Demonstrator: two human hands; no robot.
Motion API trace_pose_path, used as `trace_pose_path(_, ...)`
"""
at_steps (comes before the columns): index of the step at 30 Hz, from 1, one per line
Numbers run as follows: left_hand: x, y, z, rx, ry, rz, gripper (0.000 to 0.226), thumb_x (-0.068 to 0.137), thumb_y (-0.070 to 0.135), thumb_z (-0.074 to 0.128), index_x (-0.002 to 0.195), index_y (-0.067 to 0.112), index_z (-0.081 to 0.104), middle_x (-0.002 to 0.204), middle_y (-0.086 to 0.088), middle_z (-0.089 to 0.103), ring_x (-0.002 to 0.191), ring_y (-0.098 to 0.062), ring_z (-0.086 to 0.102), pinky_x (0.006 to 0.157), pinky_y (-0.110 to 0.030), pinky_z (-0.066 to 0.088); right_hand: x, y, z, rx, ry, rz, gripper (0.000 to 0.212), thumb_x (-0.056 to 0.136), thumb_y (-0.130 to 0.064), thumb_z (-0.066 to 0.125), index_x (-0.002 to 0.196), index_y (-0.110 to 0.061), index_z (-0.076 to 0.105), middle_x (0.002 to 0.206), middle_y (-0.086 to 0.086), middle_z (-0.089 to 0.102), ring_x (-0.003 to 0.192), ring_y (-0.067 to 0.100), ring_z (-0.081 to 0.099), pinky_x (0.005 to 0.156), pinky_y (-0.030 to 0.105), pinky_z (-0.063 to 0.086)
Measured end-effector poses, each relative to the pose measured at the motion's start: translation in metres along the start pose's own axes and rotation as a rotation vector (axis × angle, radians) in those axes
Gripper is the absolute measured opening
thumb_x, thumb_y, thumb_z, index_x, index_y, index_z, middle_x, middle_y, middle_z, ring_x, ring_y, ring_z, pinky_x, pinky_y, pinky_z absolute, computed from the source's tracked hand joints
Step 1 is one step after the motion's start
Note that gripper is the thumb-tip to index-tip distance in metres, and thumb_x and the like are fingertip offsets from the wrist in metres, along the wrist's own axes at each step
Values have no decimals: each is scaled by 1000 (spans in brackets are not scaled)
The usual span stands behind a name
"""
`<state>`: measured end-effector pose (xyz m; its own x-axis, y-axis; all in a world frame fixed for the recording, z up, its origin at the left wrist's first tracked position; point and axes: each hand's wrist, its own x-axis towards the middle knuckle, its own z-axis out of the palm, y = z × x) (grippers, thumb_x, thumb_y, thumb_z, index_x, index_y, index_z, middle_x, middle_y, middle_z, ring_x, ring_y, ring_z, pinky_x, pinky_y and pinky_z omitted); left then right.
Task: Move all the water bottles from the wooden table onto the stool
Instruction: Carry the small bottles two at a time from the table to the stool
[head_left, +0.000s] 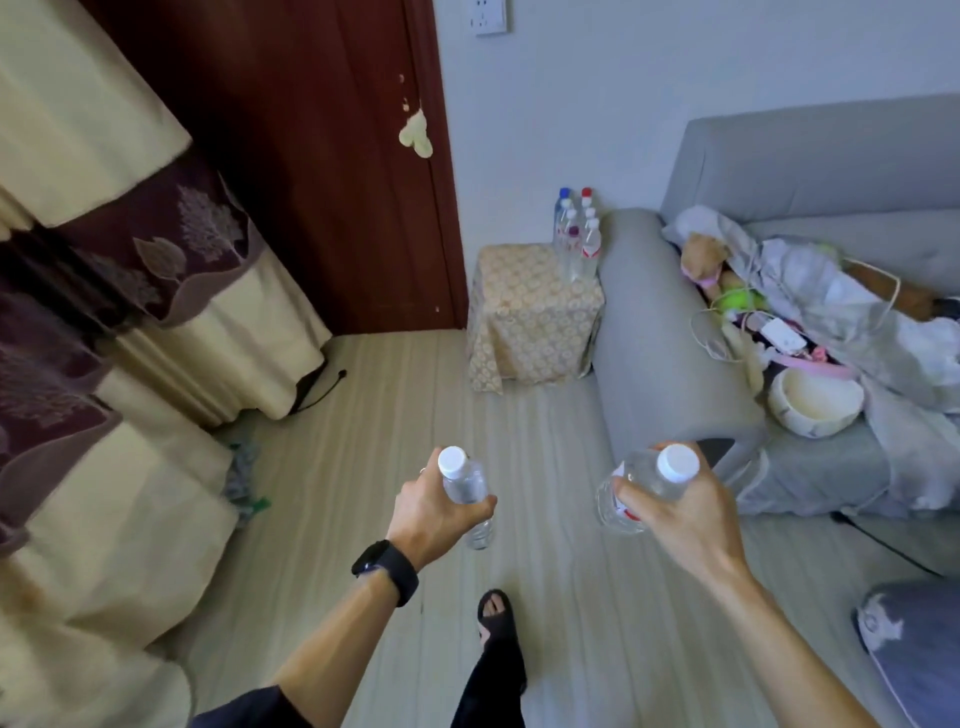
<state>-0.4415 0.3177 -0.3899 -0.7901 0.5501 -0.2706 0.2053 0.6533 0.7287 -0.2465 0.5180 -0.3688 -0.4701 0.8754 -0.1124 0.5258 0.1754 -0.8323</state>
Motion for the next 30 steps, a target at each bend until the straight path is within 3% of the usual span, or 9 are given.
trace_pose_path(6,128,37,-6,1,-5,-7,41,71,44,78,102,34,53,88,14,68,81,-7,65,71,-26,55,114,-16,23,-15,-12,23,44,63,-40,86,98,-28,61,83,-12,72,89,19,67,80,36,53)
trace_pose_path(11,230,69,5,48,-55,18,48,70,48,77,107,31,52,96,8,66,87,-15,64,78,-35,57,205,-25,35,-10,-1,38,43,67,-32,88,102,-25,63,89,-11,71,88,18,67,79,35,52)
trace_pose_path(15,309,97,21,38,-90,2,51,72,47,79,112,31,51,99,9,65,89,-14,64,74,-28,53,287,-25,43,-19,-20,65,45,67,-42,86,103,-27,65,90,-13,72,88,12,67,75,30,51)
trace_pose_path(20,400,127,47,27,-77,-60,54,71,52,79,114,33,53,99,11,67,91,-12,64,75,-28,54,393,-33,56,-44,-87,93,43,69,-35,87,103,-26,62,88,-11,70,85,16,65,71,29,46)
trace_pose_path(24,461,150,60,37,-62,-116,54,72,52,79,115,33,52,97,11,67,82,-7,63,63,-19,47,469,-39,68,-55,-152,104,42,71,-35,87,102,-25,60,86,-13,68,82,17,65,65,24,45)
trace_pose_path(27,500,158,66,-3,-45,-188,57,73,49,80,119,32,51,96,12,65,77,2,58,57,-10,38,522,-49,83,-103,-242,107,41,73,-37,85,103,-25,59,86,-14,67,82,17,63,66,26,43)
trace_pose_path(30,541,160,72,-24,-62,-261,61,71,52,79,121,31,51,98,9,64,80,0,58,56,-13,39,572,-61,104,-115,-299,117,41,76,-39,83,105,-25,58,85,-16,65,82,17,62,70,28,43)
